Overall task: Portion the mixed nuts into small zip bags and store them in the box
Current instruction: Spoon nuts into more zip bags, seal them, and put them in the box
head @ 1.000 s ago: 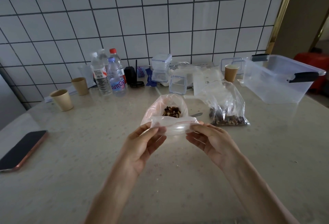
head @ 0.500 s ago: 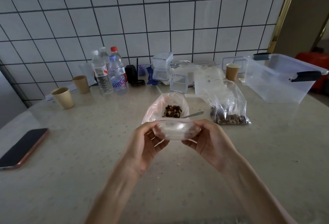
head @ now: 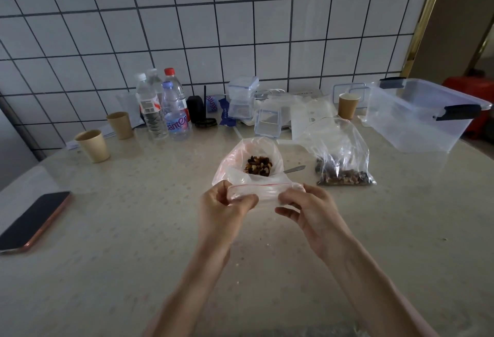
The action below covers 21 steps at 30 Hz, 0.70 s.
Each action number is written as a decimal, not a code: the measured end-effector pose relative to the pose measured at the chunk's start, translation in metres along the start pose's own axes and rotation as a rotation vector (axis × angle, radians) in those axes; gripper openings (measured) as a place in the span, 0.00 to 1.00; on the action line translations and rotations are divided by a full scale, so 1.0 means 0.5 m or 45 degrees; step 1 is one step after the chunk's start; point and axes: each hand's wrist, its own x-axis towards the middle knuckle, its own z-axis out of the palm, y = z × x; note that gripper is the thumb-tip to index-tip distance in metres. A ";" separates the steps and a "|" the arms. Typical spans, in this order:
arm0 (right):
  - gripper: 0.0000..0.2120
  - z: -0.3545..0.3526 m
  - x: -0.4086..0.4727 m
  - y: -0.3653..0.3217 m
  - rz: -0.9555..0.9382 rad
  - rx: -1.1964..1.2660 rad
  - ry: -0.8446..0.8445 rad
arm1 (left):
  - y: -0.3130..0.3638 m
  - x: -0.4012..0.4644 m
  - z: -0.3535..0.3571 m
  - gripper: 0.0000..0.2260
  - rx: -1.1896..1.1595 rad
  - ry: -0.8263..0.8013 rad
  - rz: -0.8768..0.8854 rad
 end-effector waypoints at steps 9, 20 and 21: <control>0.07 0.028 -0.002 0.011 -0.231 -0.227 0.191 | -0.002 -0.010 0.009 0.06 -0.011 0.154 0.206; 0.05 0.002 0.000 -0.006 -0.085 -0.378 0.208 | 0.031 -0.009 -0.013 0.11 0.576 0.065 0.184; 0.04 -0.003 0.000 -0.012 -0.085 -0.425 0.208 | 0.034 -0.009 -0.017 0.09 0.619 0.070 0.260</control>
